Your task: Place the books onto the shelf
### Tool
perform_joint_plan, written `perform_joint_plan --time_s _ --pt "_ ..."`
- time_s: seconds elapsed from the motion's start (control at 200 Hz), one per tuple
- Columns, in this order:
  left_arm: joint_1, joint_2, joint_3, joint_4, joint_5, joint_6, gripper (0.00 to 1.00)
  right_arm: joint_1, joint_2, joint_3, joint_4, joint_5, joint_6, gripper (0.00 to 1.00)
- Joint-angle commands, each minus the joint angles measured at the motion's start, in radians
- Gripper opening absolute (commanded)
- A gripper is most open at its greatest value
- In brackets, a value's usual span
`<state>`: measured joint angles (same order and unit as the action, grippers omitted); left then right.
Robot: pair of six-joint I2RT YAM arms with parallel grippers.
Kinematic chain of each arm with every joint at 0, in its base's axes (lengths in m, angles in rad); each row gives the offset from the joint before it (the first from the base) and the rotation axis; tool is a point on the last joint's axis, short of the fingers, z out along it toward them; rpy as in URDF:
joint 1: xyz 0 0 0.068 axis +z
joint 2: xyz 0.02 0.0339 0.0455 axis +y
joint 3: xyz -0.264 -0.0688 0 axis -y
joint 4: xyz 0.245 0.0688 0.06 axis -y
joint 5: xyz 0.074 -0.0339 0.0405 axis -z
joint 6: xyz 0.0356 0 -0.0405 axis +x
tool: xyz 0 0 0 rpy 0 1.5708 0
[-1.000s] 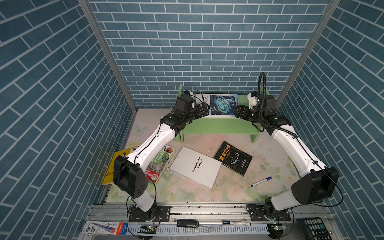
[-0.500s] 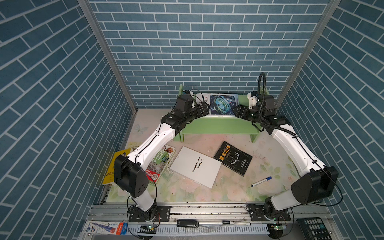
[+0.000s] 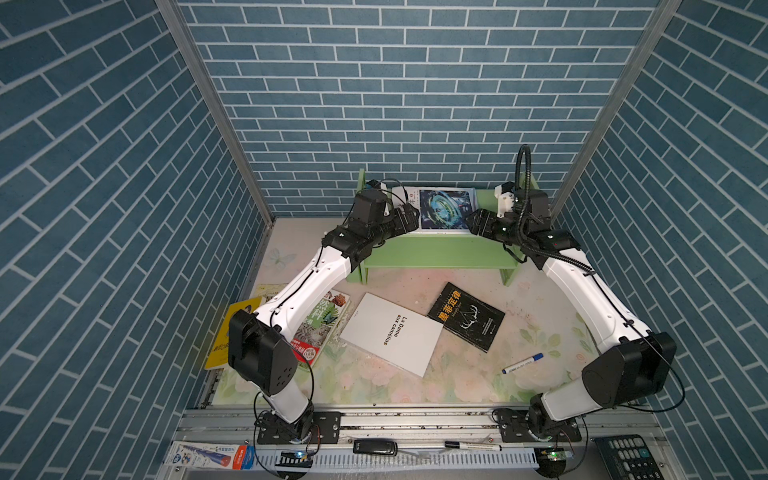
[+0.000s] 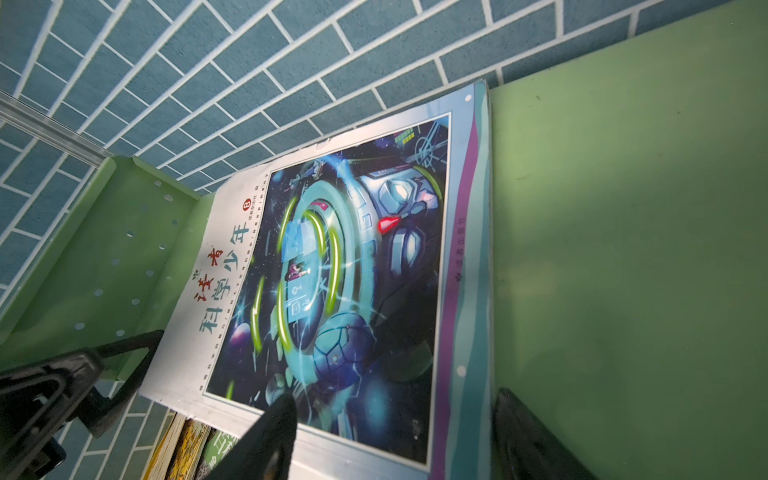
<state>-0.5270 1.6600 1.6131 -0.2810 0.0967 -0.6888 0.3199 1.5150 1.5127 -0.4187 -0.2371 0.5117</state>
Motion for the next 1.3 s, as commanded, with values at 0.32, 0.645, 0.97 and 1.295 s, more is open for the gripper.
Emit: perform_joint_plan --time_s 0.32,0.645,0.97,1.295 --pt "-0.004 -0.023 -0.047 -0.041 -0.01 0.005 1.0 0.004 0.033 0.037 -0.045 0.006 0.018 0.76" --pt "-0.012 0.009 -0.014 -0.034 0.02 -0.003 1.0 0.003 0.046 0.048 -0.037 -0.004 0.022 0.75" --pt "-0.022 0.042 0.016 -0.024 0.044 -0.008 1.0 0.004 0.063 0.058 -0.026 -0.013 0.025 0.75" --pt "-0.022 0.026 0.013 -0.043 0.003 -0.002 1.0 0.004 0.066 0.065 -0.044 0.004 0.013 0.76"
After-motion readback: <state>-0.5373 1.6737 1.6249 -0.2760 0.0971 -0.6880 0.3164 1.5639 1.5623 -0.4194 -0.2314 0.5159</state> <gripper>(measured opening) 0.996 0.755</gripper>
